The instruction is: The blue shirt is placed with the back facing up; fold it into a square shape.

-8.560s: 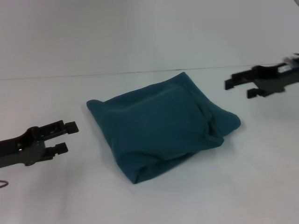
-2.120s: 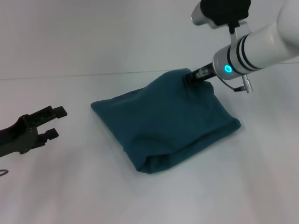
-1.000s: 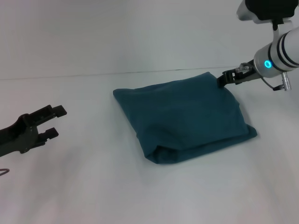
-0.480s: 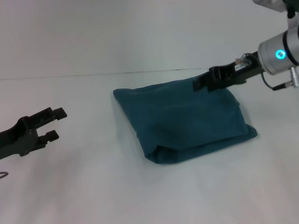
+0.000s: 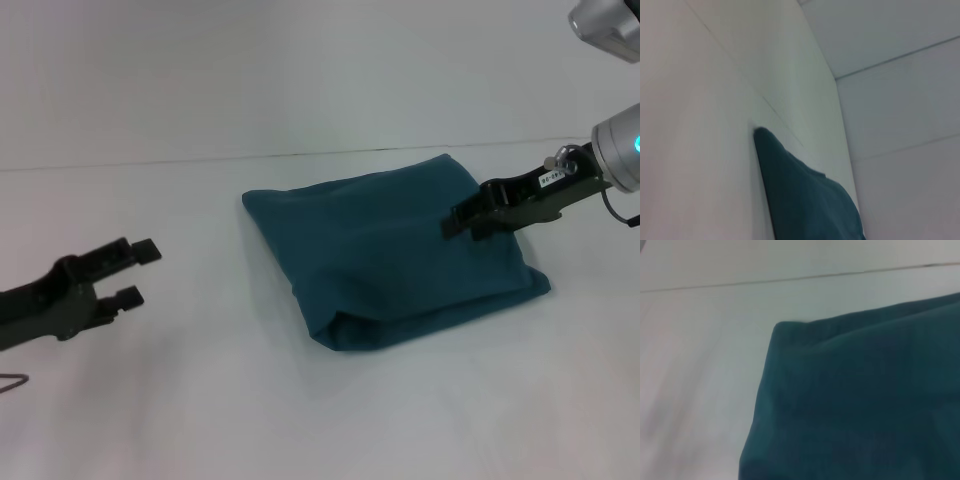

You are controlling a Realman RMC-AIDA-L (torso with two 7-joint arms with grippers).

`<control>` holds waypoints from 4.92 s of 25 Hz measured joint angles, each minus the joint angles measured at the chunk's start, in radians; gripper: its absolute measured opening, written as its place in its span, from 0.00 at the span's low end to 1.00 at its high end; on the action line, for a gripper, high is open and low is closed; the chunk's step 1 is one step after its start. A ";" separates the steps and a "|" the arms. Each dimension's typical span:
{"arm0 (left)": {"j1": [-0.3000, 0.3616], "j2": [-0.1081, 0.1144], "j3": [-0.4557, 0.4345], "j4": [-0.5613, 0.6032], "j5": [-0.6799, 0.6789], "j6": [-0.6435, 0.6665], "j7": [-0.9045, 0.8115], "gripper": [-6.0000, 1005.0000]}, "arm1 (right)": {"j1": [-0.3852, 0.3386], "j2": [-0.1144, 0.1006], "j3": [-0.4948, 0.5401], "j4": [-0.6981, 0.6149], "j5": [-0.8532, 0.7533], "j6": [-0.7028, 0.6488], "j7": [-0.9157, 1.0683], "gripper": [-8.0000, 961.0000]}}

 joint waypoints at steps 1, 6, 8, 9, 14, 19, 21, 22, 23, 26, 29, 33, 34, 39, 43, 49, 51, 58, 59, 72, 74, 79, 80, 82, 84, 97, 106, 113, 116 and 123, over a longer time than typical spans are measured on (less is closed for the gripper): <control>0.000 0.000 0.012 0.000 0.001 0.009 0.000 0.85 | 0.000 -0.002 0.000 0.000 0.001 -0.002 0.000 0.55; -0.005 -0.003 0.091 0.005 0.004 0.072 0.064 0.85 | 0.009 -0.018 0.011 -0.001 0.004 -0.017 0.003 0.55; -0.012 -0.013 0.095 0.004 0.000 0.104 0.131 0.85 | 0.013 -0.023 0.013 0.000 0.003 -0.023 0.007 0.55; -0.016 -0.022 0.096 0.004 -0.001 0.114 0.157 0.85 | 0.014 -0.025 0.013 0.000 0.002 -0.026 0.010 0.55; -0.058 -0.035 0.145 -0.039 0.035 0.054 0.107 0.84 | 0.017 -0.037 0.013 0.001 0.000 -0.044 0.022 0.55; -0.101 -0.055 0.181 -0.072 0.056 -0.069 -0.064 0.84 | 0.014 -0.045 0.013 -0.001 0.002 -0.061 0.027 0.55; -0.117 -0.070 0.204 -0.087 0.056 -0.123 -0.103 0.84 | 0.011 -0.046 0.014 -0.003 0.003 -0.063 0.028 0.55; -0.123 -0.072 0.207 -0.095 0.056 -0.134 -0.109 0.84 | 0.009 -0.046 0.014 -0.003 0.003 -0.063 0.028 0.55; -0.135 -0.075 0.212 -0.111 0.056 -0.148 -0.115 0.84 | 0.008 -0.046 0.015 -0.003 0.003 -0.063 0.028 0.55; -0.172 -0.077 0.214 -0.170 0.056 -0.180 -0.115 0.84 | 0.007 -0.047 0.016 -0.001 0.003 -0.063 0.026 0.55; -0.201 -0.089 0.215 -0.207 0.056 -0.208 -0.111 0.84 | 0.007 -0.048 0.017 0.001 0.004 -0.063 0.022 0.55; -0.217 -0.101 0.226 -0.216 0.053 -0.241 -0.109 0.83 | 0.007 -0.048 0.022 0.001 0.004 -0.064 0.019 0.55; -0.221 -0.101 0.229 -0.221 0.050 -0.250 -0.108 0.83 | 0.007 -0.048 0.022 0.001 0.004 -0.064 0.019 0.55; -0.239 -0.102 0.233 -0.248 0.046 -0.292 -0.102 0.83 | 0.006 -0.048 0.024 0.001 0.005 -0.064 0.019 0.55; -0.259 -0.104 0.235 -0.272 0.046 -0.316 -0.101 0.83 | 0.006 -0.048 0.024 0.001 0.005 -0.062 0.019 0.55; -0.288 -0.106 0.236 -0.302 0.045 -0.358 -0.093 0.83 | 0.005 -0.048 0.025 0.001 0.004 -0.060 0.019 0.55; -0.295 -0.106 0.236 -0.311 0.046 -0.376 -0.090 0.83 | 0.004 -0.048 0.025 0.001 0.004 -0.059 0.018 0.55; -0.300 -0.105 0.237 -0.329 0.045 -0.389 -0.074 0.79 | 0.004 -0.048 0.025 0.000 0.004 -0.057 0.017 0.55; -0.299 -0.105 0.237 -0.329 0.045 -0.389 -0.074 0.76 | 0.004 -0.048 0.025 0.000 0.004 -0.056 0.017 0.55; -0.295 -0.107 0.238 -0.329 0.048 -0.371 -0.072 0.24 | 0.002 -0.048 0.026 0.000 0.005 -0.056 0.017 0.55; -0.292 -0.107 0.238 -0.328 0.047 -0.360 -0.070 0.16 | 0.001 -0.048 0.026 0.001 0.005 -0.056 0.017 0.55; -0.259 -0.101 0.238 -0.302 0.049 -0.309 -0.066 0.04 | 0.001 -0.048 0.026 0.005 0.002 -0.055 0.017 0.55; -0.244 -0.100 0.237 -0.287 0.050 -0.299 -0.066 0.04 | 0.001 -0.048 0.026 0.007 0.002 -0.054 0.016 0.55; -0.219 -0.098 0.238 -0.263 0.051 -0.275 -0.066 0.04 | 0.001 -0.048 0.026 0.011 0.001 -0.053 0.016 0.55; -0.196 -0.094 0.237 -0.242 0.053 -0.248 -0.068 0.04 | 0.001 -0.048 0.026 0.012 0.000 -0.053 0.016 0.55; -0.048 -0.043 0.186 -0.135 0.119 -0.104 -0.098 0.05 | 0.001 -0.045 0.026 0.013 0.004 -0.053 0.016 0.55; -0.050 -0.028 0.113 -0.125 0.197 -0.071 -0.083 0.05 | 0.001 -0.043 0.026 0.016 0.005 -0.053 0.014 0.55; -0.031 -0.019 0.100 -0.059 0.233 0.012 -0.077 0.13 | 0.001 -0.037 0.051 0.016 0.012 -0.050 -0.019 0.55; 0.011 -0.012 0.047 0.005 0.235 0.057 -0.091 0.18 | 0.001 -0.037 0.055 0.016 0.013 -0.049 -0.021 0.55; 0.020 -0.027 -0.075 0.007 0.146 0.110 -0.110 0.51 | 0.001 -0.035 0.055 0.019 0.014 -0.039 -0.021 0.57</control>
